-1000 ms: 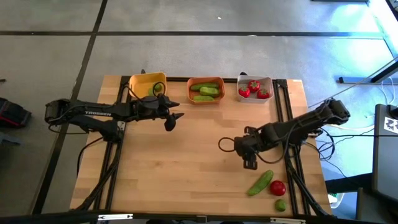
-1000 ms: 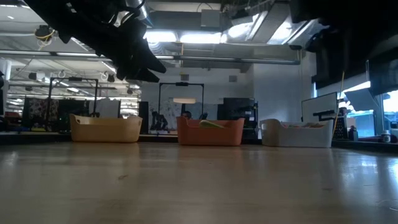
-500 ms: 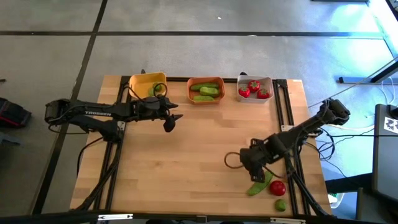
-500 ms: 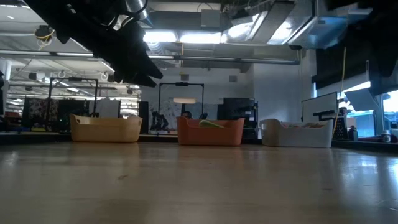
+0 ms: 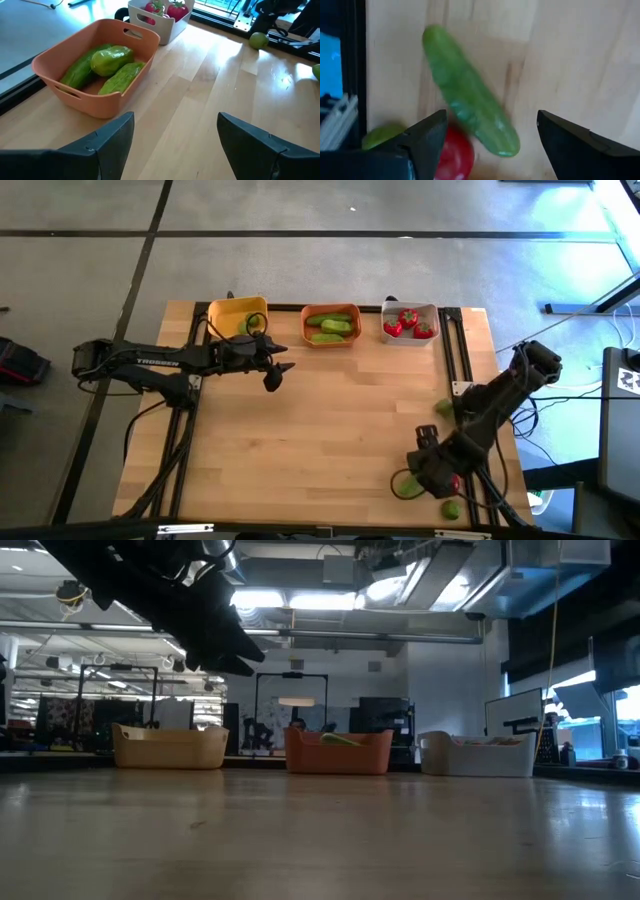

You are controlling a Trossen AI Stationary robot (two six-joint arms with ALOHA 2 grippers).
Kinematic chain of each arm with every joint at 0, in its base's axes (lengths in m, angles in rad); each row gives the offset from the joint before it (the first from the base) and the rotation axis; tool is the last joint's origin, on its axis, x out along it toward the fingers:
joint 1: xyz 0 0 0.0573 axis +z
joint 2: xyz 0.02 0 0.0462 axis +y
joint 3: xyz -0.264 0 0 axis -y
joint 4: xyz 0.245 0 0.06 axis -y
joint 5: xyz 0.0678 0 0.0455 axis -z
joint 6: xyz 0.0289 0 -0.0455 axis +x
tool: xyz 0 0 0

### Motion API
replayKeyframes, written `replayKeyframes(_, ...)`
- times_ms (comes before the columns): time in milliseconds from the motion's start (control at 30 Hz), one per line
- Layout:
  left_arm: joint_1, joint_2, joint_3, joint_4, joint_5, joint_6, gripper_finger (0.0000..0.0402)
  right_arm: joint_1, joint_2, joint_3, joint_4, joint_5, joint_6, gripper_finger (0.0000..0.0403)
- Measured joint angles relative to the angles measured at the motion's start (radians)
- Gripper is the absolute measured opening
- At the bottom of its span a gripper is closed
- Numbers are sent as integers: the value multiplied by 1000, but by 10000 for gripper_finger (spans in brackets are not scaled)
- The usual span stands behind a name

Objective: Sort produce into baskets
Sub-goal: Put the cucumber into the orange bin

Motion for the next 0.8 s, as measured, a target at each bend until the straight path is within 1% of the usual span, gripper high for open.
replayKeyframes(133, 0, 0, 0, 0, 0, 6, 281, 42, 0, -48, 43, 0, 44, 300)
replayKeyframes(333, 0, 0, 0, 0, 0, 6, 281, 75, 0, -143, 174, 1, 95, 300)
replayKeyframes(633, 0, 0, 0, -21, 0, 1, 281, 74, 0, -243, 326, -5, 114, 300)
replayKeyframes(800, 0, 0, 0, -19, 0, -12, 281, 73, 0, -289, 355, 20, 194, 300)
